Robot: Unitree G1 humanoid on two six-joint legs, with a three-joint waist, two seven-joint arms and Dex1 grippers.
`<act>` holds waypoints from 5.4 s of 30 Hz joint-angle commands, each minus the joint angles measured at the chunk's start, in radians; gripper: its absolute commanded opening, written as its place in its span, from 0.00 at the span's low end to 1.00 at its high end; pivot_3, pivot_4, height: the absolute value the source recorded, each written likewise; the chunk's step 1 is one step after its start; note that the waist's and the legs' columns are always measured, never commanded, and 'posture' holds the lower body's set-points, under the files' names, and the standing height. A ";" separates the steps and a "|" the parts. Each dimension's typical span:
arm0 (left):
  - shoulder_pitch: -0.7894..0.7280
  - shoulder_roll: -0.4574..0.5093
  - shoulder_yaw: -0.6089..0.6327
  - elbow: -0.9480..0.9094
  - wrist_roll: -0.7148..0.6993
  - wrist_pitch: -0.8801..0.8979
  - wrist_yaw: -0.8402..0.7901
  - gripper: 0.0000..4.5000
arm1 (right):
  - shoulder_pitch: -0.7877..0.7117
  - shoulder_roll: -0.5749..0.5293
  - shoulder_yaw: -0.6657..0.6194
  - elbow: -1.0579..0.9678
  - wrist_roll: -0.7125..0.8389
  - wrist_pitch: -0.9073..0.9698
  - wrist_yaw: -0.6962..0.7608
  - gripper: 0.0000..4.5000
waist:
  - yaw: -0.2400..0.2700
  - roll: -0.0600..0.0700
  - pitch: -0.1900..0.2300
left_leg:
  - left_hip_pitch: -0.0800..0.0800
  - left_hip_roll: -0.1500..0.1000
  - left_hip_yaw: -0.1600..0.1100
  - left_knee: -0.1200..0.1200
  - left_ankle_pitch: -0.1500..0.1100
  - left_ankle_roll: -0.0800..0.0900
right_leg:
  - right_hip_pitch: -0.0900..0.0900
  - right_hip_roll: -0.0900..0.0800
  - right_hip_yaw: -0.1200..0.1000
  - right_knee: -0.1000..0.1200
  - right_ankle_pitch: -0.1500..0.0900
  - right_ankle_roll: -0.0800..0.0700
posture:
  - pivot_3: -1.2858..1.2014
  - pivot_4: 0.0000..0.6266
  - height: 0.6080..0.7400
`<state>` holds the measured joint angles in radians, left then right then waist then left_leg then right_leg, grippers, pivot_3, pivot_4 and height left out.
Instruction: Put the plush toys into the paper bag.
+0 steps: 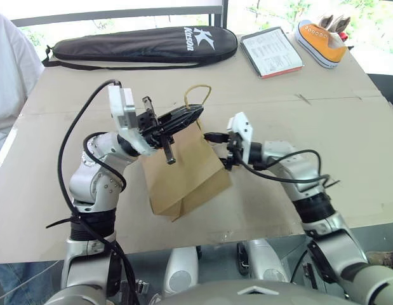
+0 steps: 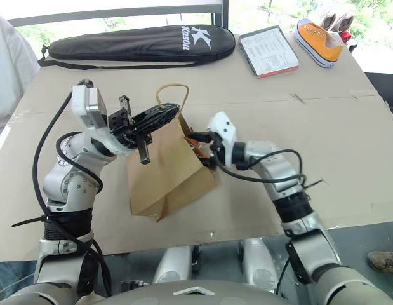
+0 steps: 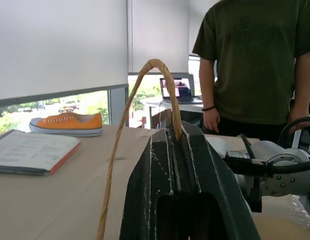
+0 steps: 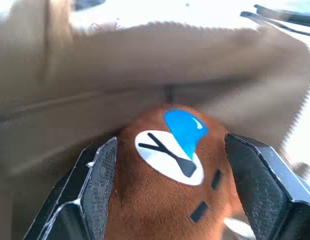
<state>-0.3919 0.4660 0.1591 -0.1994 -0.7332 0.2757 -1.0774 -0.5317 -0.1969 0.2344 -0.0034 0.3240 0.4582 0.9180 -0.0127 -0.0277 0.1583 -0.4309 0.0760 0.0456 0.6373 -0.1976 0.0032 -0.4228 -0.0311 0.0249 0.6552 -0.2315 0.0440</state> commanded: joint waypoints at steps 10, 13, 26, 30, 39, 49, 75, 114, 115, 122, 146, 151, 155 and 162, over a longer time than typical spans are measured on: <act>-0.033 0.063 0.046 0.077 -0.037 -0.048 -0.173 0.00 | 0.098 -0.134 -0.198 -0.388 0.167 0.379 -0.227 0.73 | 0.002 0.000 0.000 | -0.001 0.000 0.000 0.000 0.000 0.000 | -0.001 0.000 0.000 -0.001 -0.001 -0.001 | 0.52 0.24 1.00; -0.026 0.071 0.060 0.062 -0.048 -0.039 -0.180 0.00 | 0.129 -0.170 -0.267 -0.410 0.190 0.490 -0.306 0.73 | 0.001 0.000 0.000 | -0.001 -0.001 0.001 0.000 0.000 0.000 | -0.001 -0.001 0.000 -0.001 -0.001 -0.002 | 0.52 0.24 1.00; 0.052 0.086 0.094 -0.054 -0.097 0.002 -0.117 0.00 | 0.076 0.045 -0.414 -0.233 0.332 0.830 -0.512 0.73 | -0.004 0.000 0.000 | -0.001 0.000 0.001 0.000 0.000 0.000 | -0.002 0.000 0.001 0.001 0.000 0.000 | 0.52 0.24 1.00; 0.071 0.088 0.099 -0.082 -0.101 0.002 -0.089 0.00 | 0.033 0.082 -0.400 -0.133 0.322 0.800 -0.526 0.73 | -0.002 0.000 0.000 | -0.001 0.000 0.001 0.000 0.000 0.000 | -0.002 0.000 0.001 0.001 -0.001 -0.001 | 0.52 0.24 1.00; 0.115 0.083 0.126 -0.137 -0.130 0.005 -0.011 0.00 | -0.005 0.145 -0.394 -0.058 0.326 0.493 -0.421 0.12 | -0.004 0.000 0.000 | -0.001 0.000 0.000 -0.001 0.000 0.000 | -0.002 0.001 0.001 0.001 0.000 0.001 | 0.52 0.24 1.00; -0.024 0.018 0.176 -0.058 -0.211 0.030 0.188 0.00 | -0.132 0.103 -0.469 -0.350 0.601 0.477 -0.414 0.00 | -0.002 0.000 0.001 | -0.001 0.000 0.000 0.000 0.000 0.000 | -0.002 0.000 0.001 0.001 0.000 0.001 | 0.52 0.24 1.00; -0.078 0.036 0.092 0.138 -0.082 0.122 0.160 0.00 | 0.005 -0.174 -0.339 -0.500 0.662 0.442 -0.443 0.27 | -0.003 -0.001 0.000 | -0.002 0.000 0.000 -0.001 0.000 0.000 | -0.002 0.000 0.001 0.000 0.000 0.001 | 0.52 0.24 1.00; 0.292 0.021 -0.031 -0.222 0.271 0.064 0.471 1.00 | -0.085 0.009 0.130 0.056 -0.027 -0.081 -0.176 0.02 | -0.001 -0.002 0.001 | -0.002 -0.001 0.003 -0.002 0.000 0.000 | -0.003 -0.002 0.002 -0.001 0.000 -0.001 | 0.52 0.24 1.00; 0.291 0.008 -0.034 -0.222 0.281 0.064 0.492 1.00 | -0.086 0.019 0.123 0.067 -0.024 -0.083 -0.173 0.02 | -0.001 -0.002 0.001 | -0.002 -0.001 0.003 -0.002 0.000 0.000 | -0.003 -0.002 0.002 -0.001 0.000 -0.001 | 0.52 0.24 1.00; 0.258 -0.068 -0.053 -0.187 0.314 0.035 0.553 0.82 | -0.079 0.067 0.090 0.128 -0.027 -0.095 -0.167 0.00 | 0.001 -0.002 0.001 | -0.001 -0.001 0.003 -0.001 0.000 0.000 | -0.003 -0.002 0.002 0.001 0.000 -0.001 | 0.52 0.24 1.00; -0.256 0.113 -0.130 0.533 0.213 -0.318 -0.444 0.00 | 0.606 -0.486 -0.468 -0.683 0.279 0.055 -0.054 1.00 | 0.021 -0.002 0.001 | -0.001 -0.002 0.001 0.000 0.000 0.000 | -0.002 -0.001 0.001 -0.001 -0.003 -0.001 | 0.52 0.24 1.00; -0.469 0.124 -0.268 0.898 0.262 -0.546 -0.537 0.00 | 0.696 -0.503 -0.527 -0.761 0.293 0.071 -0.105 1.00 | 0.021 -0.003 0.001 | -0.002 -0.002 0.000 0.003 0.000 0.000 | -0.002 -0.001 0.002 -0.001 -0.004 0.001 | 0.52 0.24 1.00; -0.526 0.152 -0.366 1.039 0.263 -0.597 -0.537 0.08 | 0.710 -0.498 -0.505 -0.782 0.272 0.069 -0.150 1.00 | 0.018 -0.003 0.002 | -0.002 -0.002 0.001 0.003 0.000 0.000 | -0.002 -0.001 0.002 -0.001 -0.004 0.000 | 0.52 0.24 1.00; -0.481 0.142 -0.266 1.065 0.265 -0.598 -0.499 0.72 | 0.708 -0.499 -0.491 -0.753 0.285 0.052 -0.153 1.00 | 0.019 -0.005 0.003 | -0.003 -0.002 0.000 0.003 0.000 0.000 | -0.002 -0.001 0.002 -0.001 -0.004 0.000 | 0.52 0.24 1.00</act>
<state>-0.8728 0.5991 -0.1588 0.8977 -0.4660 -0.3183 -1.6002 0.1780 -0.6911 -0.2389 -0.7452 0.5943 0.5313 0.7590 0.0060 -0.0323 0.1610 -0.4337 0.0742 0.0457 0.6407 -0.1977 0.0035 -0.4246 -0.0318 0.0269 0.6547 -0.2348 0.0436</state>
